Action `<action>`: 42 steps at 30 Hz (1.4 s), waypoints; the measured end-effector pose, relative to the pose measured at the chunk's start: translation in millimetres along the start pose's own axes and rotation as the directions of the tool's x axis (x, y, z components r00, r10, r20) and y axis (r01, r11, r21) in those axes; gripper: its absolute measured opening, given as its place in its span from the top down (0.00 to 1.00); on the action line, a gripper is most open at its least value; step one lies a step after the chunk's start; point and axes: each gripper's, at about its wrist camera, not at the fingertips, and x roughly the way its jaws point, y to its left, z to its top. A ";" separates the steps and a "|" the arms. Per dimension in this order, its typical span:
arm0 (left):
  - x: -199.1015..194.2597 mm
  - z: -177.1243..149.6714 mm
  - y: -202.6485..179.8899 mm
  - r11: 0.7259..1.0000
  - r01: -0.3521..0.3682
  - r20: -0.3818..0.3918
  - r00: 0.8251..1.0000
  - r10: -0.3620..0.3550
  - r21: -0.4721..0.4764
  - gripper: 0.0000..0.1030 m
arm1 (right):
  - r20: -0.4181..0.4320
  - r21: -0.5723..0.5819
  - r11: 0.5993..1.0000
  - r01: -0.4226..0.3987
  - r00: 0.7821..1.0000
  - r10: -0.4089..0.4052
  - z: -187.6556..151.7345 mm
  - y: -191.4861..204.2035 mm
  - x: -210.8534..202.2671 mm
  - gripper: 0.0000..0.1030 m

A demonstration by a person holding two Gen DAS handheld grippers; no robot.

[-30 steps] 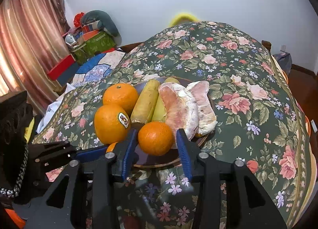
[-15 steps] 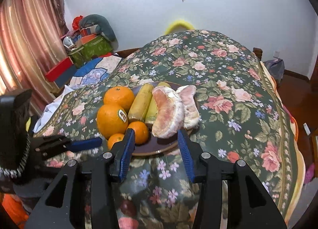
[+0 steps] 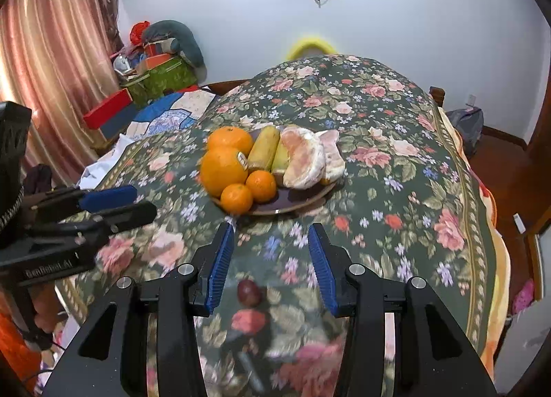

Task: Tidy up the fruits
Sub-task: 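Grasp a dark red date with the left tool while the right grasps another date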

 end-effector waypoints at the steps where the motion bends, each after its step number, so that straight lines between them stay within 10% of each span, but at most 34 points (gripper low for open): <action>1: -2.9 -3.1 0.1 1.000 -0.001 0.000 1.000 0.001 -0.003 0.56 | -0.002 0.000 1.000 0.000 1.000 0.000 -2.0 1.5 -2.0 0.60; 18: 7.0 -74.7 -13.7 1.000 0.010 -0.140 0.990 -0.011 -0.002 0.56 | -0.033 0.000 1.000 0.027 0.999 -0.027 -42.7 17.8 -23.6 0.55; 42: 16.7 -76.9 -10.4 1.000 0.026 -0.137 0.990 -0.025 0.008 0.77 | -0.148 0.007 1.000 -0.013 0.989 0.014 -53.6 13.9 28.1 0.55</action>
